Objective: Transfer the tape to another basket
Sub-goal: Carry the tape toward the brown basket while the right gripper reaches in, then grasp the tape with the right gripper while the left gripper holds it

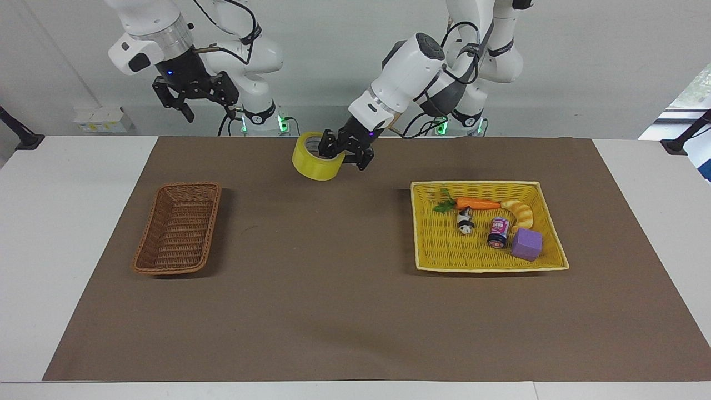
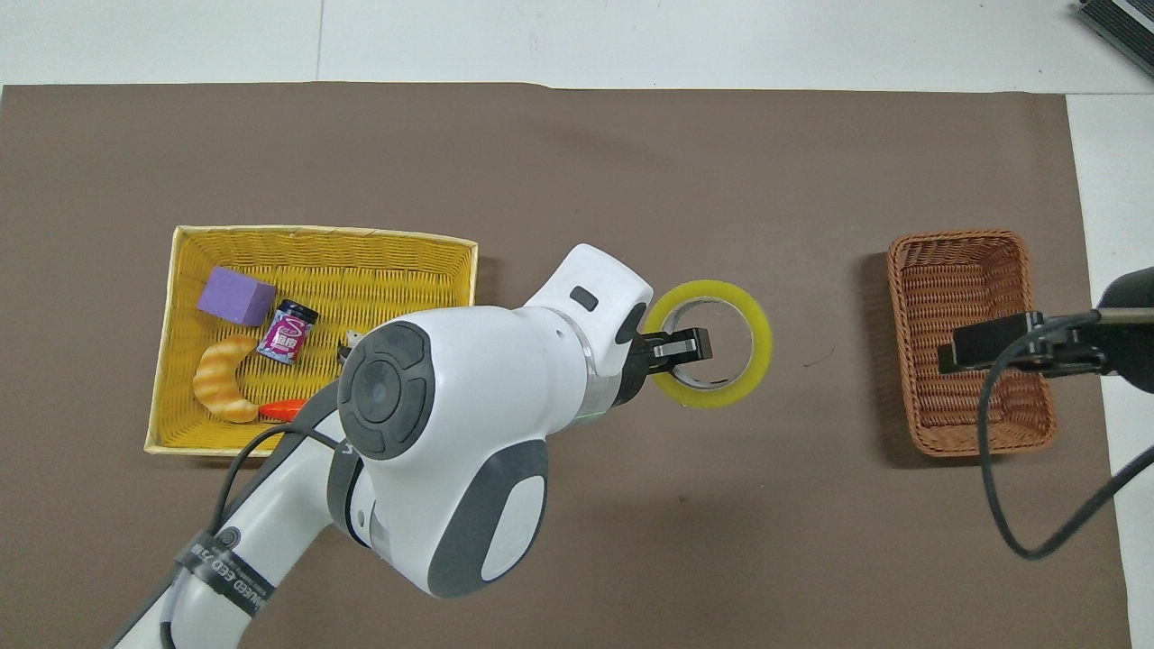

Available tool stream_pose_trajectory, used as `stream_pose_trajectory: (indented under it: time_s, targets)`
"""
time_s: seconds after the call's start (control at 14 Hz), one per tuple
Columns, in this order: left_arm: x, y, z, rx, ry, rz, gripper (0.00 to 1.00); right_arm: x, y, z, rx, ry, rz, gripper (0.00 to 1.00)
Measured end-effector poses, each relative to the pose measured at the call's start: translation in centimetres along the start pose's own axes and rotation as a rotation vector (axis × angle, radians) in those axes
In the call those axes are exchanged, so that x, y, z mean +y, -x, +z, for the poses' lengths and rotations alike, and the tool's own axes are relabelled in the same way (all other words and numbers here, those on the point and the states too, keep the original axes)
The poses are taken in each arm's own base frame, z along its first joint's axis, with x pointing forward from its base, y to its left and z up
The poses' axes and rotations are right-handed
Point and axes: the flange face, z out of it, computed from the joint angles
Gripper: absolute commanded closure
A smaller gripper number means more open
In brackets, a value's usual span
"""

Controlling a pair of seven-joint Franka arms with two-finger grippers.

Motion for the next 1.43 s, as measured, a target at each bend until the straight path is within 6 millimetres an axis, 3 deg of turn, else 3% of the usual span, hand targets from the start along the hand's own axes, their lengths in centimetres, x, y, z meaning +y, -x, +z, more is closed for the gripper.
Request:
stream_pose_trajectory:
  time_s: [0.43, 0.71, 0.79, 0.86, 0.93, 1.07, 1.14, 1.21, 1.29, 1.36, 1.43]
  targets:
    - [3.0, 2.9, 0.6, 0.039, 0.070, 0.048, 1.00, -3.5, -1.1, 5.1, -0.006, -0.181, -0.124, 0.00]
    - [4.3, 4.0, 0.7, 0.062, 0.104, 0.066, 1.00, -4.0, -1.1, 6.6, -0.024, -0.214, -0.150, 0.00]
    - [4.4, 4.0, 0.7, 0.069, 0.110, 0.066, 1.00, -3.8, -1.2, 6.6, -0.023, -0.215, -0.161, 0.49]
    - [4.4, 4.0, 0.6, 0.075, 0.115, 0.067, 1.00, -3.6, -1.2, 6.6, -0.020, -0.217, -0.177, 0.90]
    - [4.5, 4.2, 0.7, 0.076, 0.118, 0.069, 1.00, -3.5, -1.2, 6.5, -0.018, -0.225, -0.187, 1.00]
    - [4.7, 4.4, 0.8, 0.078, 0.124, 0.071, 1.00, -3.6, -1.0, 6.3, -0.018, -0.231, -0.187, 1.00]
    - [4.9, 4.5, 0.6, 0.081, 0.128, 0.073, 0.92, -3.4, -1.1, 6.3, -0.018, -0.228, -0.173, 1.00]
    - [5.1, 4.4, 0.2, 0.090, 0.139, 0.073, 0.76, -3.0, -1.2, 6.5, -0.023, -0.226, -0.161, 1.00]
    - [5.3, 4.6, -0.1, 0.093, 0.143, 0.076, 0.22, -2.8, -1.4, 6.7, -0.025, -0.228, -0.153, 1.00]
    - [5.4, 4.5, -0.4, 0.096, 0.146, 0.075, 0.03, -2.7, -1.4, 6.7, -0.027, -0.228, -0.142, 1.00]
    - [5.6, 4.5, -0.8, 0.102, 0.153, 0.075, 0.01, -2.8, -1.5, 6.8, -0.030, -0.227, -0.129, 1.00]
